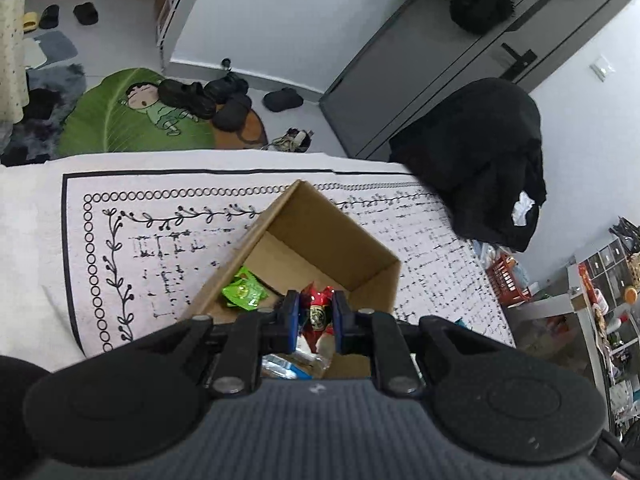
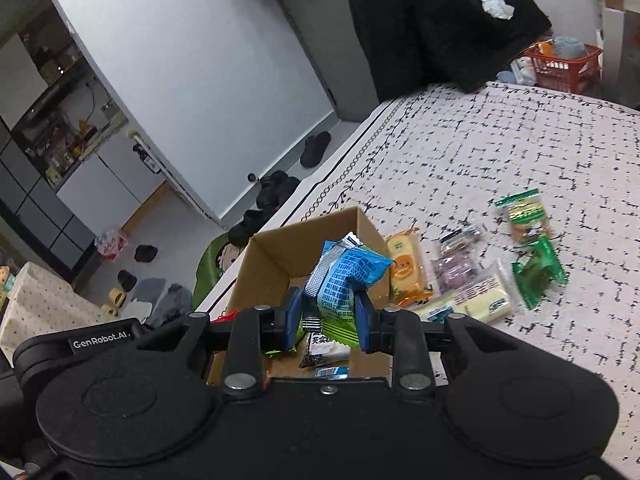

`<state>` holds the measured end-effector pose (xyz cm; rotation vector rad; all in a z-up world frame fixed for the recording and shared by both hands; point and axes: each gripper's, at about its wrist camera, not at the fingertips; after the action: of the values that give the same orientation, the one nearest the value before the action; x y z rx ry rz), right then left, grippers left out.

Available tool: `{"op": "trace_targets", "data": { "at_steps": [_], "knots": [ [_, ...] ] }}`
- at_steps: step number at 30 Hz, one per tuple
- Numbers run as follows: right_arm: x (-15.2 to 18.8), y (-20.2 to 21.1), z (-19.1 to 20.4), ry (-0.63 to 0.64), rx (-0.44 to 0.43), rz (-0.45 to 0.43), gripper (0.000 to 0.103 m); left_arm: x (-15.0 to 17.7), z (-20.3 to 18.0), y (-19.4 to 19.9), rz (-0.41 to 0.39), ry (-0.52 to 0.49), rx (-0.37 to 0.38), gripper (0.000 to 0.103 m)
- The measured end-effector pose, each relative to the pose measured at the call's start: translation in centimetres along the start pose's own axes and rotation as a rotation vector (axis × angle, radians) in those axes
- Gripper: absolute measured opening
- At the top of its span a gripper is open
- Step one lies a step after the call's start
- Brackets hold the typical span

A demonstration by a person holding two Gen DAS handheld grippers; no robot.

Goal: Organize snacks
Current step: 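Carry the red packet in the left tool while the right tool carries the blue packet over the box, then open the left tool to drop the red packet while the right tool drops the blue packet into the box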

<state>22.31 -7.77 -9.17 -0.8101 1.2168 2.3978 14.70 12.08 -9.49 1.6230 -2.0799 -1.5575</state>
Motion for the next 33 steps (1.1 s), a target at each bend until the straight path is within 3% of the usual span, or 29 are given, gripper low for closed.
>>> {"op": "trace_targets", "data": {
  "at_steps": [12,19,27,30,33],
  "knots": [
    [-0.3,-3.6,1.8,0.018,0.009,0.058,0.028,-1.6,1.9,-2.6,0.065,0.043,-0.033,0.02],
    [-0.7,-5.9,2.6,0.014,0.013,0.099,0.028,-2.4,2.4,-2.8,0.078,0.046,-0.08,0.04],
    [-1.6,-7.5,3.6,0.007,-0.013,0.102,0.029,-3.6,3.1,-2.4,0.079,0.043,-0.121,0.054],
    [-2.1,-7.5,3.8,-0.001,-0.031,0.089,0.034,-3.7,3.3,-2.1,0.074,0.038,-0.123,0.057],
    [-2.3,-6.9,3.8,0.007,-0.025,0.076,0.054,-3.6,3.3,-1.8,0.065,0.034,-0.134,0.073]
  ]
}}
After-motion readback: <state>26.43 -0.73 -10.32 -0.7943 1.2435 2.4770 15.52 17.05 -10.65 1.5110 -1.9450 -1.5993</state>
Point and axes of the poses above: each gripper's, at about its wrist camera, not at the fingertips, and y roughly against the way its jaws point, z to its left, x to its underside, and after that the axes turned 5 degrees about -x, right-handed
